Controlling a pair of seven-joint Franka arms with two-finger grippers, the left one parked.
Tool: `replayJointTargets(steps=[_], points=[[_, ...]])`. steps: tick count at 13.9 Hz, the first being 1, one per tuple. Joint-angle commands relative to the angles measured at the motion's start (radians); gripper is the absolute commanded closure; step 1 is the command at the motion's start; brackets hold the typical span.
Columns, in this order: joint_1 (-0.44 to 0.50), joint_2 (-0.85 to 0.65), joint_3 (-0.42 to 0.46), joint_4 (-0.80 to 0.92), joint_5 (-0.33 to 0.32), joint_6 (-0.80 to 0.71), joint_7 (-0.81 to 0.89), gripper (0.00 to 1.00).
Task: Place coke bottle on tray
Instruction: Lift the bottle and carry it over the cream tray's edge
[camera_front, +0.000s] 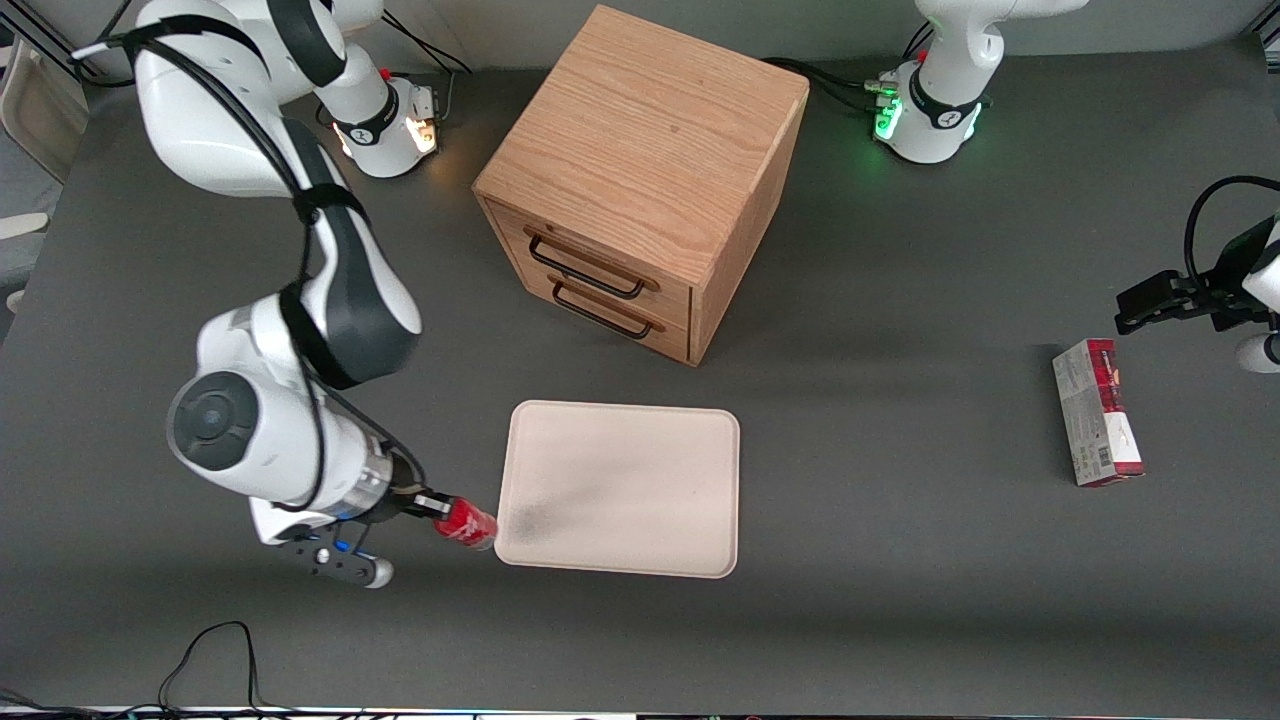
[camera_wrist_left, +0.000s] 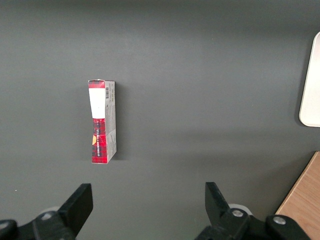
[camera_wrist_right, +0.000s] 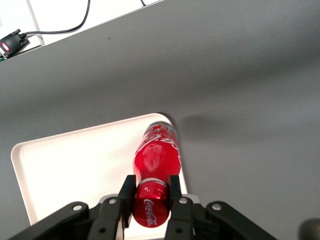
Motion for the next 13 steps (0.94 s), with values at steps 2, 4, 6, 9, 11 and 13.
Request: replayJointTargets(steps=[2, 4, 6, 9, 11, 13], points=[[0.036, 0.048, -0.007, 0.058, 0.003, 0.008, 0.036, 1.0], [0.047, 0.071, -0.007, 0.053, -0.009, 0.031, 0.036, 1.0], [0.056, 0.096, -0.007, 0.052, -0.025, 0.043, 0.036, 1.0], [0.059, 0.114, -0.007, 0.05, -0.036, 0.046, 0.036, 1.0], [0.059, 0.121, -0.007, 0.05, -0.034, 0.063, 0.036, 1.0], [0.059, 0.121, -0.008, 0.049, -0.042, 0.07, 0.036, 0.0]])
